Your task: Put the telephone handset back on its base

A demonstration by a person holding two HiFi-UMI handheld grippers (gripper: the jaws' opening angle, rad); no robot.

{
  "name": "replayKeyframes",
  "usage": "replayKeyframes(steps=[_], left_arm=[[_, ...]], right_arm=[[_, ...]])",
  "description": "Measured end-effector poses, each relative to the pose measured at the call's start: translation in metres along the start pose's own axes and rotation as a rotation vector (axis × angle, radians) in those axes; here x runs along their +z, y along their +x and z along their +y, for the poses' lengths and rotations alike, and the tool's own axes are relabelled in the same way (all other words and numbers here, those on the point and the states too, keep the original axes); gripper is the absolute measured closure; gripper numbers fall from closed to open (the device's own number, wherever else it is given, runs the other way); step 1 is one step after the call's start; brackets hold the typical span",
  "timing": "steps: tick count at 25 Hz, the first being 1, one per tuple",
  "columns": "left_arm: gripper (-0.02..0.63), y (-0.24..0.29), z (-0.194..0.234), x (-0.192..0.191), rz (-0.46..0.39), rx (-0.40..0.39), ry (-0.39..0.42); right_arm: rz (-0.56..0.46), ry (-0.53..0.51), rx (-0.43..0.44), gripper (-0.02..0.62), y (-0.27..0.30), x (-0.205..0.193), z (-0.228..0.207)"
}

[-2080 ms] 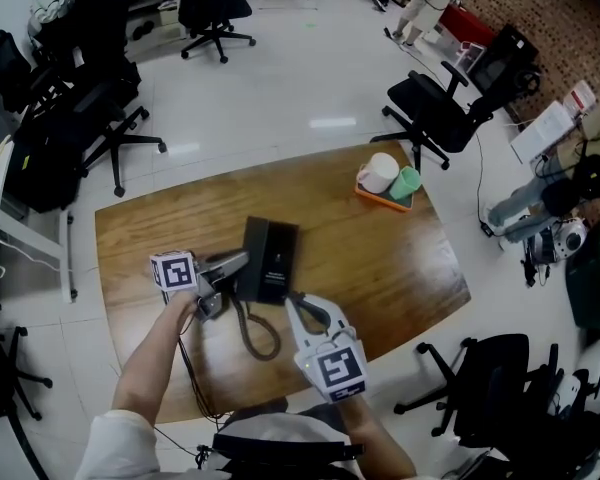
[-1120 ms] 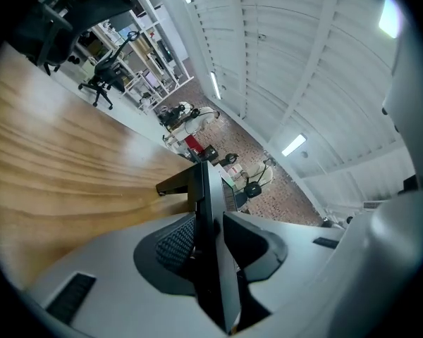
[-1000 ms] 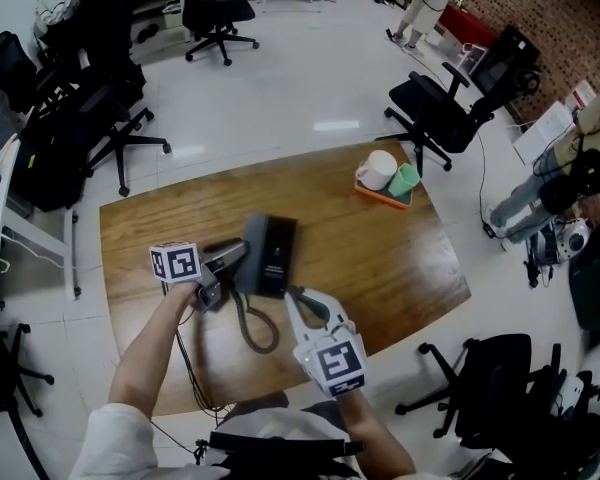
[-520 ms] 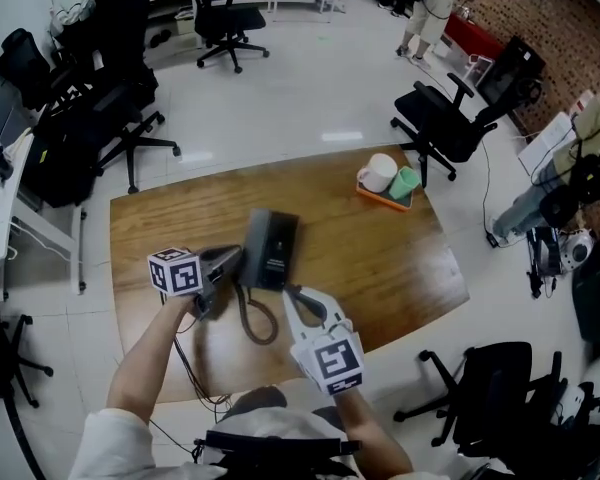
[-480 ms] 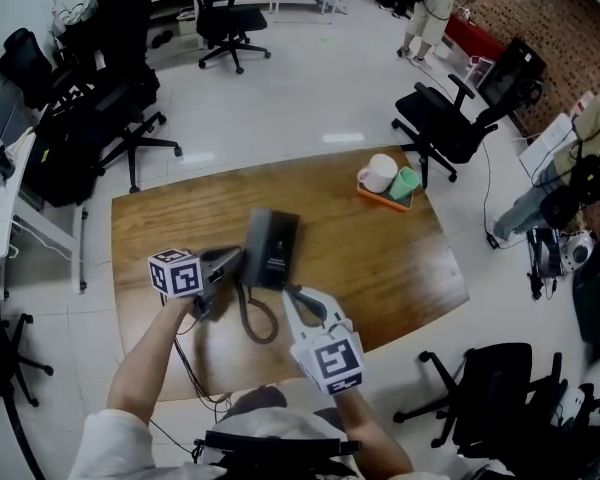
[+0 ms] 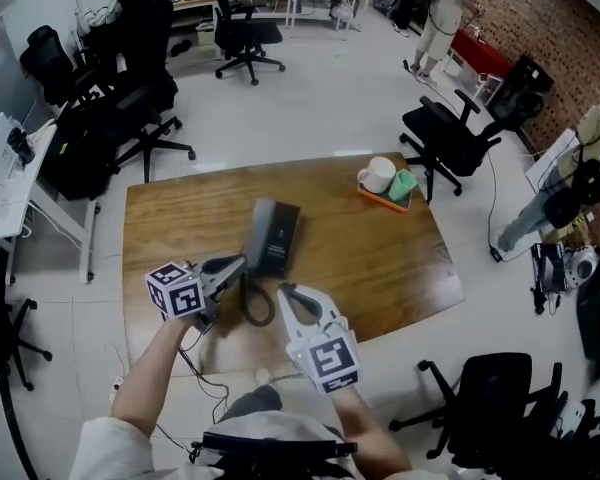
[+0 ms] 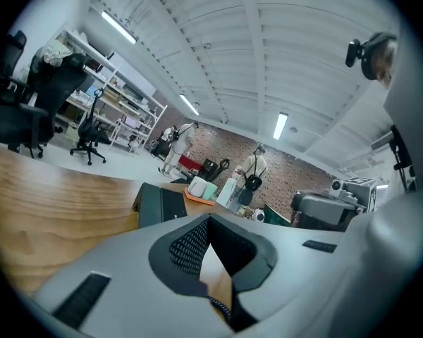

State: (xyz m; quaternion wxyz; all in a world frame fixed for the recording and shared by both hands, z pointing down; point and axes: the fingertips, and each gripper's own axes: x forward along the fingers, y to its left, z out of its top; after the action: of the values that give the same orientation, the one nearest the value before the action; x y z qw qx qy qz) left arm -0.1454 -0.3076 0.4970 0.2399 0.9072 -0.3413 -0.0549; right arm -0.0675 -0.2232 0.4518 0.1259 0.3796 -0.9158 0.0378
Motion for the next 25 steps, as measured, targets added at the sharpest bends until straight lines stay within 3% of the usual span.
replayKeyframes(steps=[9,16,25], left_arm=[[0.604,-0.021,-0.112,0.006,-0.096,0.053,0.172],[0.604,-0.045,-0.182,-0.009,-0.116,0.174,0.344],[0.604,-0.073,-0.275,-0.033,-0.185,0.243,0.441]], right_arm=[[-0.047,0.003,0.030,0.594,-0.057,-0.001,0.016],[-0.091,-0.001,0.069,0.594,-0.097,-0.001,0.042],[-0.152,-0.033,0.097,0.594,-0.169,-0.007,0.076]])
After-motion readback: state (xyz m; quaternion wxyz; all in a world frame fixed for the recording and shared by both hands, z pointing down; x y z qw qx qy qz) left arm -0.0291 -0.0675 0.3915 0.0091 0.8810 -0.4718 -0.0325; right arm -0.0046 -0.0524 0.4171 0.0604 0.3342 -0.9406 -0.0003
